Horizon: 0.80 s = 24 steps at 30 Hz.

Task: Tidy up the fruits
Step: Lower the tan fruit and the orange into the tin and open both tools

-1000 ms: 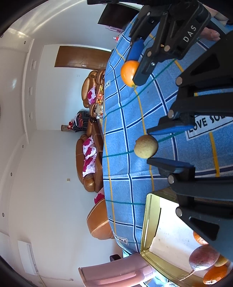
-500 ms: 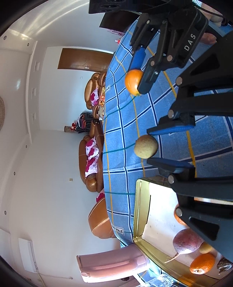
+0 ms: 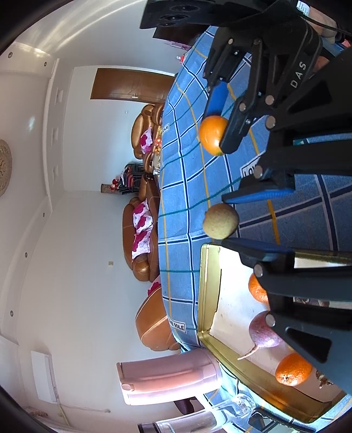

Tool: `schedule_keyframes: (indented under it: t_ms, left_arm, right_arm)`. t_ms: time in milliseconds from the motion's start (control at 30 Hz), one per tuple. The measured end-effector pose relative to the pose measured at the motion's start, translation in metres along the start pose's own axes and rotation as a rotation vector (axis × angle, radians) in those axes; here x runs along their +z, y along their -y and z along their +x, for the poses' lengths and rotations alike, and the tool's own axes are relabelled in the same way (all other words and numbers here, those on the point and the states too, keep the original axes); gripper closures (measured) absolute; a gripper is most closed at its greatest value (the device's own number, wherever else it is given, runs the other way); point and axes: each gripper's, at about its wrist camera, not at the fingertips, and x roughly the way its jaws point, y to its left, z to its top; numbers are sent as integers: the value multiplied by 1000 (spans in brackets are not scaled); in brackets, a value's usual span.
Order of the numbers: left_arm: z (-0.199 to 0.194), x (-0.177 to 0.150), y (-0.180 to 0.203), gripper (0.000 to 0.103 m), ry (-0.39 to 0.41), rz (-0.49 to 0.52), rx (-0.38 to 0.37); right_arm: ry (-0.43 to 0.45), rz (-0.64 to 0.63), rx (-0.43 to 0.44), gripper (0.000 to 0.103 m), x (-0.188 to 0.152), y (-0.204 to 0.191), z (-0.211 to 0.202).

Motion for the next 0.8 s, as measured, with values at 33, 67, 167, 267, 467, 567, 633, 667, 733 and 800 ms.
schedule_keyframes:
  t_ms: [33, 67, 167, 267, 467, 567, 633, 667, 733, 800]
  left_arm:
    - [-3, -1, -1, 76, 4, 1, 4]
    - [-6, -1, -4, 76, 6, 1, 12]
    - [-13, -3, -13, 76, 9, -1, 37]
    - [-20, -4, -24, 76, 11, -9, 64]
    - [-29, -9, -52, 76, 6, -32, 131]
    - [-32, -15, -67, 76, -6, -55, 163]
    - [-33, -20, -78, 76, -14, -74, 179]
    - [-33, -22, -82, 76, -17, -79, 188]
    - [-33, -26, -91, 76, -26, -94, 202]
    - [-34, -29, -98, 76, -33, -107, 211]
  right_arm:
    - [1, 1, 9, 61, 1, -3, 0]
    - [1, 0, 19, 61, 2, -7, 0]
    - [4, -14, 44, 61, 7, -19, 0]
    - [7, -35, 68, 61, 11, -33, 1]
    - [-6, -64, 136, 61, 18, -62, 10]
    - [-11, -85, 170, 61, 21, -78, 17]
    - [-17, -98, 191, 61, 23, -89, 23]
    - [-23, -101, 204, 61, 24, -94, 26]
    - [-39, -108, 231, 61, 24, -105, 34]
    - [-59, -125, 243, 61, 23, -116, 41]
